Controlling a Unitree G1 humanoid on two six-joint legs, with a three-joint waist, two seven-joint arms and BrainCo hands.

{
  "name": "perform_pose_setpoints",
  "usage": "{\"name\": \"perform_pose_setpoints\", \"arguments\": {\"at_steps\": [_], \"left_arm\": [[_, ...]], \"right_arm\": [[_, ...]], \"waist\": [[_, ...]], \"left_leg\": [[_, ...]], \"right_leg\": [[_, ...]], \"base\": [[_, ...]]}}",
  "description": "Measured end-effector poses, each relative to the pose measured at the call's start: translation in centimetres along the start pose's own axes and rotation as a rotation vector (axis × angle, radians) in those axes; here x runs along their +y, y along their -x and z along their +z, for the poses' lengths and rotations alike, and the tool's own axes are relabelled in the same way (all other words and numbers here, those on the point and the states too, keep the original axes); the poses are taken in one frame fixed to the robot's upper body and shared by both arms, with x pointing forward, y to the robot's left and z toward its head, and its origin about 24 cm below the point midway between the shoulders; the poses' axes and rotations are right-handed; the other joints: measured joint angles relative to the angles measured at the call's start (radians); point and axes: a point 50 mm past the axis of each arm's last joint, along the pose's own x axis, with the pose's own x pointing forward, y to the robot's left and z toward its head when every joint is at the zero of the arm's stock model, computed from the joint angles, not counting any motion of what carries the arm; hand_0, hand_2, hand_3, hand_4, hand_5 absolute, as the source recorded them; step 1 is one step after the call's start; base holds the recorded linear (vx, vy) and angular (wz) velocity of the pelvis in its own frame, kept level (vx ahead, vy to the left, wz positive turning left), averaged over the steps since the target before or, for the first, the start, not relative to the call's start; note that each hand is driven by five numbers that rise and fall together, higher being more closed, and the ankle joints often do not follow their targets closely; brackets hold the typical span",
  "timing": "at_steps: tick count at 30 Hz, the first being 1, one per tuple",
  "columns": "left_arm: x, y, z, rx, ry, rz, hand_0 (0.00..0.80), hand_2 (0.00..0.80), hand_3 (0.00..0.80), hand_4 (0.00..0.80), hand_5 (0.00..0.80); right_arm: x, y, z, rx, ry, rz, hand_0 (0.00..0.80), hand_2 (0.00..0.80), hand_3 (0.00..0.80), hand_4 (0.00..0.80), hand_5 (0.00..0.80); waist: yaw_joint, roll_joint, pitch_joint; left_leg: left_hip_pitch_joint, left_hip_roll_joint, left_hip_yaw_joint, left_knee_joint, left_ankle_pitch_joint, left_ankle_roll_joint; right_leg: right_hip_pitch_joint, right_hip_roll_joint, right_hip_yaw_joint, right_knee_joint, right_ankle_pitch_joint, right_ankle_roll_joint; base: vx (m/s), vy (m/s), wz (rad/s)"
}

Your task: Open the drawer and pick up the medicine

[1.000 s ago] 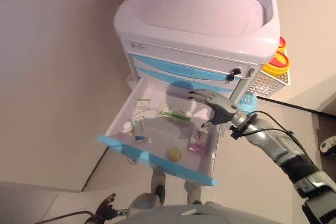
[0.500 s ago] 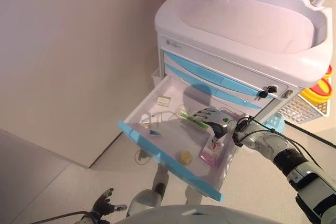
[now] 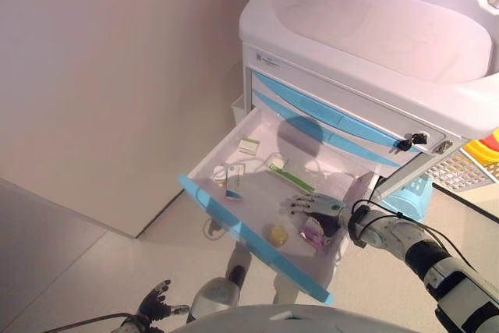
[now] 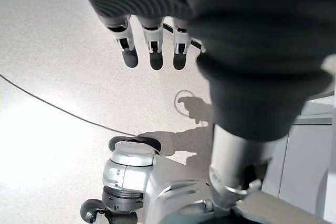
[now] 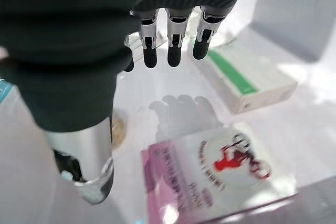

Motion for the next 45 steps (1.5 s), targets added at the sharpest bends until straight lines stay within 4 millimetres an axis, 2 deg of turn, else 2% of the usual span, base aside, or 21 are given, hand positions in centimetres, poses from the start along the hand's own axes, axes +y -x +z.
{"name": "perform_pose_setpoints", "arguments": {"at_steps": [4, 9, 18, 34, 41, 45], "left_arm": [[0.0, -0.1, 0.4, -0.013, -0.004, -0.001, 0.000, 0.000, 0.000, 0.000, 0.000], [0.0, -0.3, 0.9, -0.035, -0.019, -0.004, 0.000, 0.000, 0.000, 0.000, 0.000], [-0.1, -0.3, 0.8, -0.035, -0.020, -0.005, 0.000, 0.000, 0.000, 0.000, 0.000], [-0.2, -0.3, 1.0, -0.055, -0.018, -0.009, 0.000, 0.000, 0.000, 0.000, 0.000], [-1.5, -0.3, 0.5, -0.036, 0.005, -0.032, 0.000, 0.000, 0.000, 0.000, 0.000], [-1.5, -0.2, 0.4, -0.032, 0.006, -0.033, 0.000, 0.000, 0.000, 0.000, 0.000]], "right_arm": [[0.8, -0.6, 1.0, -0.015, -0.016, -0.048, 0.000, 0.000, 0.000, 0.000, 0.000], [1.4, -0.7, 1.4, -0.009, -0.007, -0.060, 0.000, 0.000, 0.000, 0.000, 0.000], [1.6, -1.5, 2.4, -0.036, 0.009, -0.068, 0.000, 0.000, 0.000, 0.000, 0.000], [1.6, -1.5, 2.4, -0.024, 0.012, -0.085, 0.000, 0.000, 0.000, 0.000, 0.000], [2.0, -1.5, 2.9, -0.039, 0.016, -0.098, 0.000, 0.000, 0.000, 0.000, 0.000], [2.1, -1.5, 3.0, -0.034, 0.015, -0.101, 0.000, 0.000, 0.000, 0.000, 0.000]], "waist": [[0.000, 0.001, 0.001], [0.001, 0.017, 0.013], [0.002, 0.022, 0.017], [0.027, 0.040, 0.026], [0.031, 0.043, 0.024], [0.035, 0.043, 0.022]], "left_leg": [[0.000, 0.000, -0.003, -0.007, 0.000, 0.000], [0.004, -0.003, -0.014, -0.008, 0.000, 0.000], [0.003, -0.010, -0.022, -0.009, 0.000, 0.000], [0.001, -0.014, -0.047, -0.009, 0.000, -0.001], [0.007, -0.021, -0.056, -0.009, 0.003, 0.003], [0.008, -0.025, -0.058, -0.011, 0.003, 0.003]], "right_leg": [[0.000, 0.001, -0.003, -0.005, 0.001, 0.000], [0.015, 0.001, -0.019, -0.019, 0.003, 0.003], [0.019, 0.000, -0.025, -0.022, 0.003, 0.003], [0.035, 0.001, -0.050, -0.036, 0.003, 0.004], [0.044, -0.009, -0.051, -0.030, -0.003, 0.014], [0.045, -0.010, -0.048, -0.034, -0.002, 0.014]], "base": [[0.000, 0.000, 0.00], [0.011, 0.012, 0.08], [0.004, 0.003, 0.01], [0.025, -0.010, 0.05], [0.019, 0.005, 0.05], [0.010, 0.005, 0.03]]}}
